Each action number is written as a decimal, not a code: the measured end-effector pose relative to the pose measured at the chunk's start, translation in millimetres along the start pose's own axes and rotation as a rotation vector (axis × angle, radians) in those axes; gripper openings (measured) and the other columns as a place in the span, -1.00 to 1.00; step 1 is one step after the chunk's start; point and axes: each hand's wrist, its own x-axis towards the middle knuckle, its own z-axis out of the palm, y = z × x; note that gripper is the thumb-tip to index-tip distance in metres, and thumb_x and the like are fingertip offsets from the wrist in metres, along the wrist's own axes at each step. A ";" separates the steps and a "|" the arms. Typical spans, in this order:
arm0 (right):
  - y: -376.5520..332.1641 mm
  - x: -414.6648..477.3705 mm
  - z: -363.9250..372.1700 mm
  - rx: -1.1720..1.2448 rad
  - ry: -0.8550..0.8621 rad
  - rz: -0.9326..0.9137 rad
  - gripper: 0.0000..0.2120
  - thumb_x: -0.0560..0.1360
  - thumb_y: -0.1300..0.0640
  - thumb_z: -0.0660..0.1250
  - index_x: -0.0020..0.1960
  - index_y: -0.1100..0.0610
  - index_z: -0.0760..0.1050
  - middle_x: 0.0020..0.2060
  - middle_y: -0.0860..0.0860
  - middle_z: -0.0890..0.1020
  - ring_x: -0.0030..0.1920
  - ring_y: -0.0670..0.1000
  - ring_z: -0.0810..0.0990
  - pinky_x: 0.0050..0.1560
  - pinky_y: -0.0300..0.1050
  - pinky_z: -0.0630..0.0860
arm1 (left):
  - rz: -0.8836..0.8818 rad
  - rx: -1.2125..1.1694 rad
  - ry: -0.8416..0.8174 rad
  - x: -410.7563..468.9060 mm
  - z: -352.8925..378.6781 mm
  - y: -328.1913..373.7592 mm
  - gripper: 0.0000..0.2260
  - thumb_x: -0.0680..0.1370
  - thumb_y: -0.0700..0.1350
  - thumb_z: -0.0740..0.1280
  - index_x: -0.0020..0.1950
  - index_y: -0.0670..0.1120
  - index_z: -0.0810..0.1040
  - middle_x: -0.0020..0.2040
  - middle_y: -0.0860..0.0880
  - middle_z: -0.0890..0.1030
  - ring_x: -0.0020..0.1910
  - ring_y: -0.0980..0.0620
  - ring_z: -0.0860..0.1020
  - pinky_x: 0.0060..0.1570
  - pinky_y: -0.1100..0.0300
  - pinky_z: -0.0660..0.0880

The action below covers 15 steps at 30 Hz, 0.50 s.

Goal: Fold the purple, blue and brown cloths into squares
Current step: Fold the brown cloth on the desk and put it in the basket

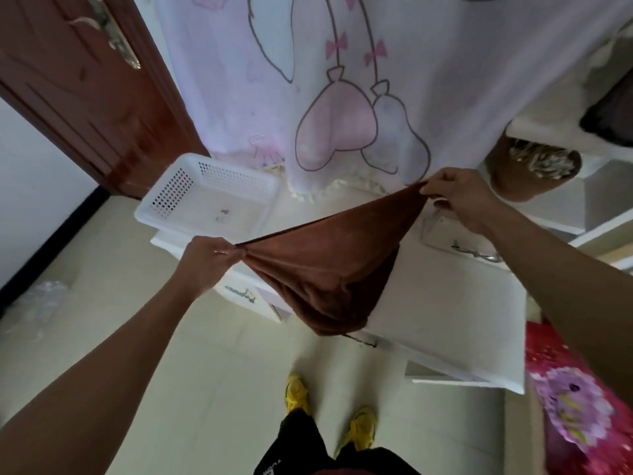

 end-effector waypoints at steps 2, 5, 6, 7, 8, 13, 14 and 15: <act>-3.4 -6.7 -8.1 0.027 0.060 -0.013 -0.76 0.40 0.31 0.43 -0.35 0.06 0.48 -0.36 0.01 0.57 -0.29 -0.05 0.52 -0.26 -0.21 0.45 | 0.039 -0.086 0.064 6.1 -10.5 16.0 -0.89 0.43 -0.15 0.48 -0.17 -0.20 0.68 -0.29 -0.09 0.65 -0.41 0.25 0.53 -0.34 0.48 0.38; -5.8 -16.3 -15.8 0.067 0.149 -0.027 -0.74 0.40 0.32 0.41 -0.37 0.07 0.45 -0.41 -0.02 0.54 -0.33 -0.08 0.49 -0.26 -0.21 0.43 | 0.043 -0.283 0.112 15.0 -20.8 37.5 -0.89 0.38 -0.20 0.51 -0.15 -0.21 0.67 -0.37 0.04 0.65 -0.44 0.28 0.54 -0.34 0.49 0.42; -6.3 -20.4 -18.4 0.074 0.185 -0.033 -0.74 0.40 0.33 0.40 -0.37 0.08 0.44 -0.39 -0.01 0.54 -0.32 -0.09 0.48 -0.25 -0.20 0.42 | 0.047 -0.333 0.107 18.9 -23.0 42.8 -0.90 0.37 -0.21 0.52 -0.18 -0.21 0.66 -0.43 0.10 0.64 -0.45 0.29 0.54 -0.35 0.50 0.42; -7.7 -25.8 -20.5 0.078 0.218 -0.038 -0.75 0.40 0.33 0.39 -0.36 0.09 0.43 -0.37 0.00 0.53 -0.30 -0.10 0.48 -0.24 -0.21 0.42 | 0.055 -0.367 0.092 22.5 -26.5 48.8 -0.91 0.36 -0.23 0.53 -0.20 -0.20 0.66 -0.46 0.14 0.63 -0.45 0.29 0.55 -0.35 0.49 0.42; -8.8 -29.6 -22.3 0.085 0.235 -0.045 -0.76 0.41 0.33 0.38 -0.35 0.10 0.42 -0.35 0.01 0.52 -0.30 -0.10 0.47 -0.23 -0.22 0.41 | 0.061 -0.394 0.082 26.9 -29.4 51.6 -0.91 0.35 -0.23 0.53 -0.23 -0.19 0.65 -0.46 0.15 0.63 -0.43 0.28 0.55 -0.31 0.46 0.44; -19.4 -58.8 -18.9 0.190 0.374 -0.082 -0.72 0.36 0.36 0.34 -0.39 0.10 0.34 -0.43 -0.04 0.47 -0.31 -0.09 0.43 -0.22 -0.22 0.39 | 0.110 -0.529 0.000 46.2 -54.4 58.7 -0.79 0.35 -0.31 0.49 -0.42 -0.05 0.66 -0.46 0.09 0.61 -0.37 0.10 0.54 -0.22 0.27 0.47; -21.0 -67.0 -15.3 0.214 0.419 -0.096 -0.75 0.31 0.33 0.35 -0.40 0.10 0.34 -0.47 -0.05 0.46 -0.32 -0.08 0.43 -0.22 -0.20 0.40 | 0.140 -0.553 -0.040 49.8 -62.0 60.7 -0.77 0.36 -0.34 0.47 -0.43 -0.06 0.65 -0.45 0.07 0.61 -0.35 0.06 0.56 -0.18 0.24 0.50; -23.5 -73.0 -12.9 0.241 0.445 -0.103 -0.78 0.26 0.29 0.35 -0.42 0.09 0.35 -0.49 -0.05 0.45 -0.33 -0.06 0.43 -0.23 -0.19 0.42 | 0.159 -0.588 -0.081 52.7 -67.4 62.6 -0.76 0.38 -0.36 0.44 -0.42 -0.08 0.64 -0.44 0.02 0.62 -0.31 0.00 0.57 -0.11 0.18 0.54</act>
